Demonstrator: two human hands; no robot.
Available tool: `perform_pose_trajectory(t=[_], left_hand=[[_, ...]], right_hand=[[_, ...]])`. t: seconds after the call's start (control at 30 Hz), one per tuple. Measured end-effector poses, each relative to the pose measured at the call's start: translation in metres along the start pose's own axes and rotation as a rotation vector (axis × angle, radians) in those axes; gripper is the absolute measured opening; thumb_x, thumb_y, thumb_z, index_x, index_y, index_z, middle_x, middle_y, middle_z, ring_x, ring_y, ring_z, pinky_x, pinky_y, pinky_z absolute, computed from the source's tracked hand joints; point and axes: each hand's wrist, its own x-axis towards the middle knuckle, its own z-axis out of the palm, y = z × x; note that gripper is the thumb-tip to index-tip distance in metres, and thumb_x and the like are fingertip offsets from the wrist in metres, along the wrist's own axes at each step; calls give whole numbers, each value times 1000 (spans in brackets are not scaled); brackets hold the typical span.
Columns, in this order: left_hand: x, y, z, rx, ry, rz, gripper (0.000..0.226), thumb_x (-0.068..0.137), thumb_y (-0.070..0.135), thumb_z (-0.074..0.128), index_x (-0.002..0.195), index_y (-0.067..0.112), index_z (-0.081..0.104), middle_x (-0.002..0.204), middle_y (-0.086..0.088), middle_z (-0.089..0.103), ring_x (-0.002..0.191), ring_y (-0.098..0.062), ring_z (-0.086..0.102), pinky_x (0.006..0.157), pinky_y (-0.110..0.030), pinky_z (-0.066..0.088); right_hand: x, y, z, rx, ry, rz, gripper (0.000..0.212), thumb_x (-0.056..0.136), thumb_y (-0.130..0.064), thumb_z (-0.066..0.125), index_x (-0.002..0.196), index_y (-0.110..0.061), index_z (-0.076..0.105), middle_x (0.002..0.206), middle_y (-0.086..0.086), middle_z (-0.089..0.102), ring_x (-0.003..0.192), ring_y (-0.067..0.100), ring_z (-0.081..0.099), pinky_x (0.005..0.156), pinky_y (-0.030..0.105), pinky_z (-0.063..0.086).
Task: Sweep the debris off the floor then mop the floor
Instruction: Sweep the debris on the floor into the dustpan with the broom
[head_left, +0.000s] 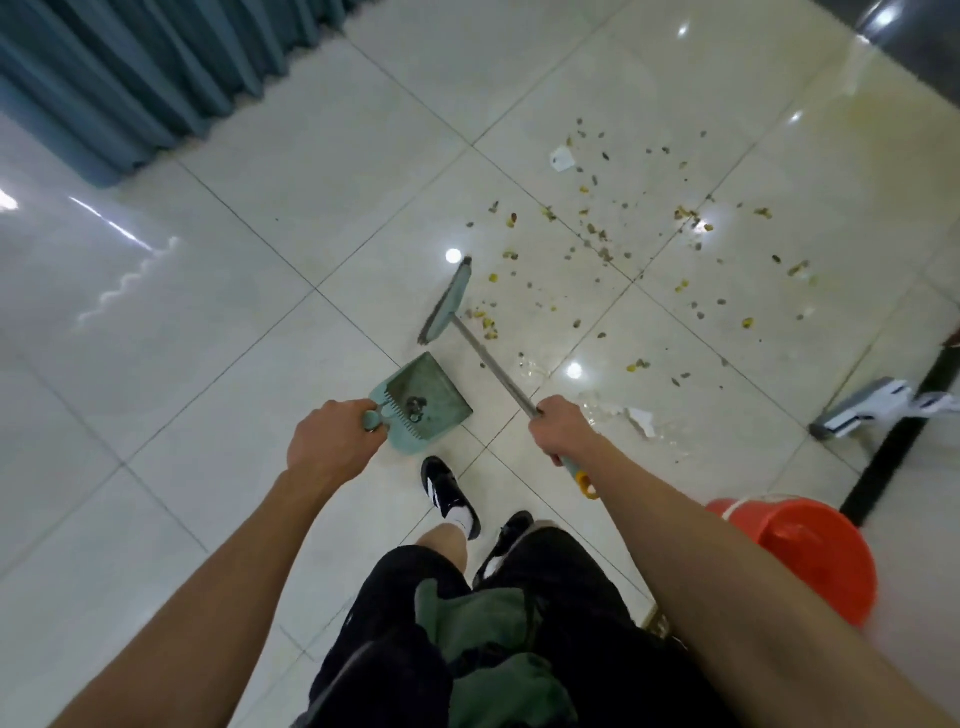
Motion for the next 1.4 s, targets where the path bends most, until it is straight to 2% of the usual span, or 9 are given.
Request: perform_pose_trajectory(t=[0.1,0.33,0.57,0.67,0.8,0.9,1.0,1.1,1.4], left_hand=[[9,-12,-3,23,-13,-25,20,94,39,51,97,29,67,75,3,61,67,-22,62,61,-31,52],[29,-19,-7,52,-43,-65,20,94,38,50,104,32,67,82,-1,65,73,-26,63,65,-32,52],[46,13,-11,68,-28,-93,18,92,39,53,100,32,67,80,-2,62,73,-28,62,62,-32,49],[52,41,-10,86,-31,-78,18,92,41,53,99,31,67,80,-2,63,72,-28,63,63,-33,54],[63,86,-9,117,-33,-31,18,93,42,53,99,32,66,78,0,61,70,-25,63,60,-33,54],[74,119,-10,149,-19,22,23,94,43,56,110,33,68,83,0,64,74,-26,64,64,-34,56],[84,148,-12,186,-22,53,27,93,44,58,116,34,68,87,-1,66,77,-26,65,66,-35,58],[91,172,-14,216,-38,77,22,91,41,59,109,32,69,87,-2,66,77,-27,64,67,-36,57],[94,199,-23,224,-31,89,12,93,42,57,93,32,63,80,-1,62,72,-25,62,59,-31,49]], right_hand=[[10,-17,10,-152,-16,-81,13,95,-9,42,99,-4,54,80,12,57,47,23,54,35,24,41],[49,-31,13,-370,-20,-180,30,98,-14,43,125,-14,57,92,1,57,74,19,57,62,31,47],[72,-11,-21,-567,11,-135,36,94,-6,46,127,-13,58,86,1,57,78,23,62,65,35,51],[74,17,-44,-574,18,-108,36,93,-6,46,126,-12,58,80,0,53,75,23,60,63,34,50],[69,61,-78,-594,25,-73,36,95,-7,44,127,-13,58,89,4,61,80,24,64,62,34,52],[67,91,-99,-572,32,-48,33,95,-7,44,124,-11,60,88,4,62,76,22,61,64,33,50],[64,116,-119,-556,40,-17,30,96,-8,44,121,-10,61,95,6,64,86,24,63,67,33,46],[60,138,-134,-516,58,8,30,96,-9,44,121,-9,60,98,7,62,92,27,65,69,34,48],[47,165,-150,-370,106,20,33,90,-13,48,121,-12,58,91,1,55,76,23,55,63,31,43]])
